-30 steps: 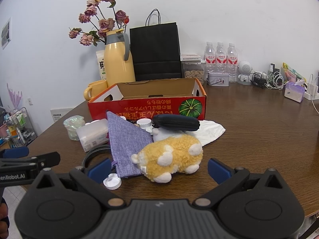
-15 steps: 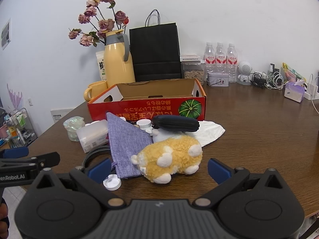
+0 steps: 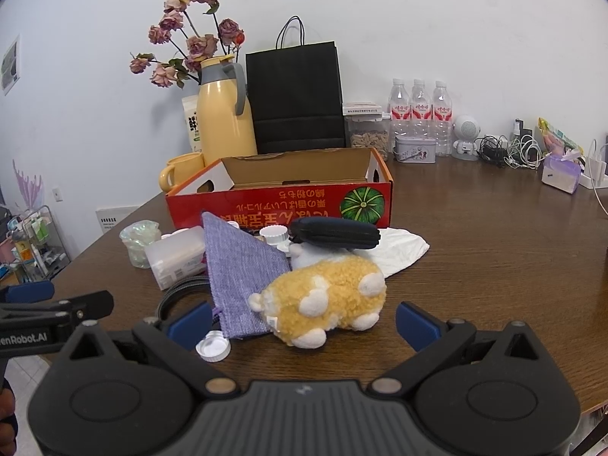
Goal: Organize objects
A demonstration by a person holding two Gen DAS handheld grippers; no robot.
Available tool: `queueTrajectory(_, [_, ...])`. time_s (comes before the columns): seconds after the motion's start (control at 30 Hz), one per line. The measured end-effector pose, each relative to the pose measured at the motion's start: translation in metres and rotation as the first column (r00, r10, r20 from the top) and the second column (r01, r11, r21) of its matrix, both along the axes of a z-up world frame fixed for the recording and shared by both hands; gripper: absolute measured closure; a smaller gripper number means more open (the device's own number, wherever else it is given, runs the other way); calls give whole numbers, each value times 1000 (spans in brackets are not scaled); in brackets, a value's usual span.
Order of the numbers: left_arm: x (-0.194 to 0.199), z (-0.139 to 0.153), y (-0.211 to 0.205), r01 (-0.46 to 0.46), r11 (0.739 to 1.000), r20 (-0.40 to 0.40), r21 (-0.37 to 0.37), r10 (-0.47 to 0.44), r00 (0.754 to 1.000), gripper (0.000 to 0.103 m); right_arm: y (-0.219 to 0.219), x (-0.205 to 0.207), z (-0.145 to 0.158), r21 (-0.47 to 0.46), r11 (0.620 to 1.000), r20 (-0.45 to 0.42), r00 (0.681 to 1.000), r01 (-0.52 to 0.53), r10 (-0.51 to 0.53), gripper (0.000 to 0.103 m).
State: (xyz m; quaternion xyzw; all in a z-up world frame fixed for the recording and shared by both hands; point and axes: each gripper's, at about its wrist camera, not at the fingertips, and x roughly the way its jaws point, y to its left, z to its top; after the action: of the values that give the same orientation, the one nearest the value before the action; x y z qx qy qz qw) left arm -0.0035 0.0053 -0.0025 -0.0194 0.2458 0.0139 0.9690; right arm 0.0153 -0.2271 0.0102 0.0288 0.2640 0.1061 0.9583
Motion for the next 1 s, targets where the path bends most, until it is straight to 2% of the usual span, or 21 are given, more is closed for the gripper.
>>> queueTrajectory(1.0, [15, -13, 4, 0, 1000, -30, 2, 0, 1000, 0, -7, 7, -12, -10, 1000, -2, 1000, 11, -11, 0])
